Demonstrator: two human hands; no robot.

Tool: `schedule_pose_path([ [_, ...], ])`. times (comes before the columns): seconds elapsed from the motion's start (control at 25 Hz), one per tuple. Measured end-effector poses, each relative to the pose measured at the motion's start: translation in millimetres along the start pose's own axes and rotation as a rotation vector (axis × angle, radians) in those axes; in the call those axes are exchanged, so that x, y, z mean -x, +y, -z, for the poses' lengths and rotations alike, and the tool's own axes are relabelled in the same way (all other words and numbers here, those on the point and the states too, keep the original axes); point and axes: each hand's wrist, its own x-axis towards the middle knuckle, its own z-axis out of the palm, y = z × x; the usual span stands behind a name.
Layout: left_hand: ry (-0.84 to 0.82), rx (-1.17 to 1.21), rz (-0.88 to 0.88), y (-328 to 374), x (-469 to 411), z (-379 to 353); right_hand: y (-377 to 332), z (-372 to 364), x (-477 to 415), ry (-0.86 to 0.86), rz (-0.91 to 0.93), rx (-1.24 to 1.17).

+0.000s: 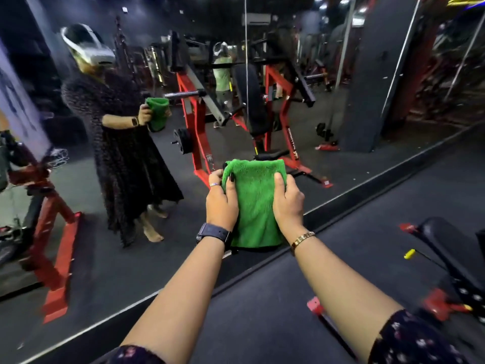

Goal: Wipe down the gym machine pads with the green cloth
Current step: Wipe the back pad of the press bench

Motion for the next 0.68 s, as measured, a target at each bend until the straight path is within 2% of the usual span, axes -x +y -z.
schedule_pose_path([
  [0.32, -0.177, 0.137, -0.047, -42.9, -87.4, -116.3, 64.0, -23.6, -100.4, 0.184, -0.051, 0.068],
  [0.52, -0.282, 0.172, -0.071, -62.9, -148.8, -226.3, 120.3, -25.7, -191.8, 0.288, -0.087, 0.105],
  [0.68, -0.347, 0.243, -0.107, -50.1, -196.7, -319.4, 155.3, -7.0, -275.7, 0.375, -0.104, 0.150],
])
